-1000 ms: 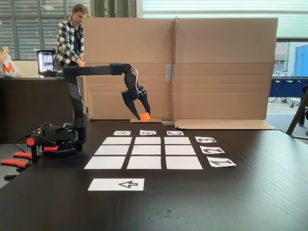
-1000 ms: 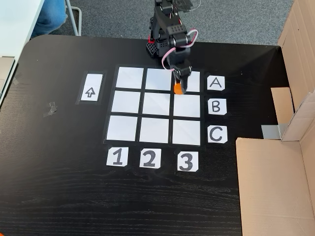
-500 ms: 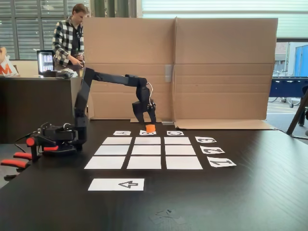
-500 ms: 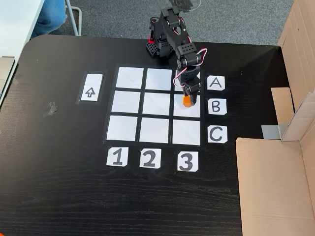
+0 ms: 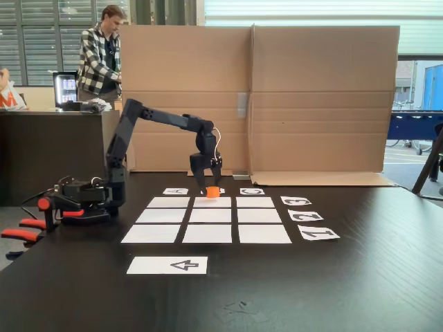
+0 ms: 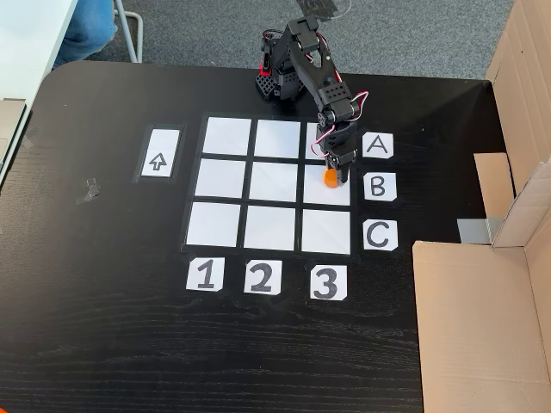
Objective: Pick up the round, orange token and place it in the grid on square B3.
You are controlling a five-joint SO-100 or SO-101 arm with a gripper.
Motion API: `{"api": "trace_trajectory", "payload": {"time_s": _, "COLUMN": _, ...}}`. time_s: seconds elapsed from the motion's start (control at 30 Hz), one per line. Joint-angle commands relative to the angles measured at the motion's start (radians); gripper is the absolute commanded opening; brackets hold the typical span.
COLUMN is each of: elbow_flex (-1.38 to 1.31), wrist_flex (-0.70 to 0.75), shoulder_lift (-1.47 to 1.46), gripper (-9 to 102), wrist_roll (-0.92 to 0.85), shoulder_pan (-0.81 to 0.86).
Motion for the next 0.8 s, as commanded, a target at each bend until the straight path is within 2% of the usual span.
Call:
{"api": "trace_trajectory", "payload": {"time_s": 0.0, "elbow_flex": -0.002, "wrist_flex": -0.002, "shoulder_lift": 0.003, "gripper": -1, "wrist_roll": 0.014, "shoulder_pan": -0.008}}
{"api": "trace_trajectory", "payload": {"time_s": 0.43, "elbow_flex": 0.046, "wrist_flex": -0.008, "shoulder_lift": 0.008, "gripper": -1, "wrist_roll": 0.018, "shoulder_pan": 0.041}}
{"api": "trace_trajectory", "payload": {"time_s": 0.53, "elbow_flex": 0.06, "wrist_flex": -0.008, "shoulder_lift": 0.003, "gripper": 14, "wrist_roll": 0.018, "shoulder_pan": 0.052}}
{"api": "trace_trajectory", "payload": {"time_s": 0.63, "elbow_flex": 0.086, "wrist_flex": -0.008, "shoulder_lift": 0.003, "gripper": 42, "wrist_roll": 0.02, "shoulder_pan": 0.061}}
{"api": "trace_trajectory", "payload": {"time_s": 0.67, "elbow_flex": 0.094, "wrist_flex": -0.008, "shoulder_lift": 0.003, "gripper": 48, "wrist_roll": 0.02, "shoulder_pan": 0.063}}
{"api": "trace_trajectory", "payload": {"time_s": 0.77, "elbow_flex": 0.101, "wrist_flex": -0.008, "shoulder_lift": 0.003, "gripper": 54, "wrist_roll": 0.02, "shoulder_pan": 0.064}}
